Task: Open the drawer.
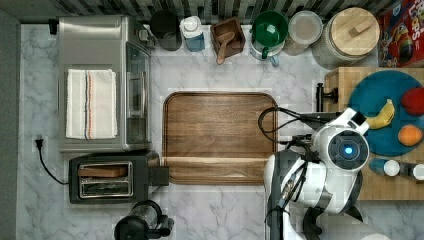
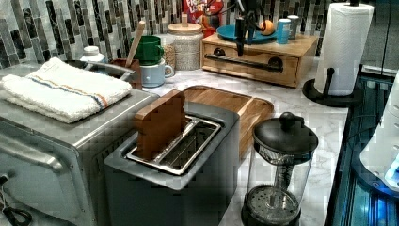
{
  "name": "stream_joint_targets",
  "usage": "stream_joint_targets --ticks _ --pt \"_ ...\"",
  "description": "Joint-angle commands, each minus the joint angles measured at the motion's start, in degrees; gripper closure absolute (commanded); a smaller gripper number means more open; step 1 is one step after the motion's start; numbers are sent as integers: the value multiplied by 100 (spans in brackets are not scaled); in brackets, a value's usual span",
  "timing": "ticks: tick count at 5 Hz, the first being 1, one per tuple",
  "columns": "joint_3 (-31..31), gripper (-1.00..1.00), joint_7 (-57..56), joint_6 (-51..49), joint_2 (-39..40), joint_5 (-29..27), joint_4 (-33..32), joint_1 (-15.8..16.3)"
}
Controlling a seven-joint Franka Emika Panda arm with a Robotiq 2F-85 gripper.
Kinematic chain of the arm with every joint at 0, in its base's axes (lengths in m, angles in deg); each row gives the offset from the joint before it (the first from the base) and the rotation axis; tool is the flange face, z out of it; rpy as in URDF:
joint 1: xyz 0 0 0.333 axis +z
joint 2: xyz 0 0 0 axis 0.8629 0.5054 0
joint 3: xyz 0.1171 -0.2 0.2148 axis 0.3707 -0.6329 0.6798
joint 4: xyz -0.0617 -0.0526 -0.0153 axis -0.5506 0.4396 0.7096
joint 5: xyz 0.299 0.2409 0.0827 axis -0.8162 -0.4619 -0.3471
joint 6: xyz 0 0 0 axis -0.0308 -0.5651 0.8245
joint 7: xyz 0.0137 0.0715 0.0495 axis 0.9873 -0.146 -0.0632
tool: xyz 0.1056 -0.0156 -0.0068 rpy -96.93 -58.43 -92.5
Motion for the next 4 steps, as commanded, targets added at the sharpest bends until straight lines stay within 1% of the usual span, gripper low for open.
stream_joint_targets --ticks 1,2,3,4 --pt "-57 -100 -250 754 344 246 -241 -108" --pt "72 -100 -124 444 307 180 -61 -70" --pt "167 -100 -57 335 412 4 137 -14" --pt "182 -100 21 733 810 -65 339 72"
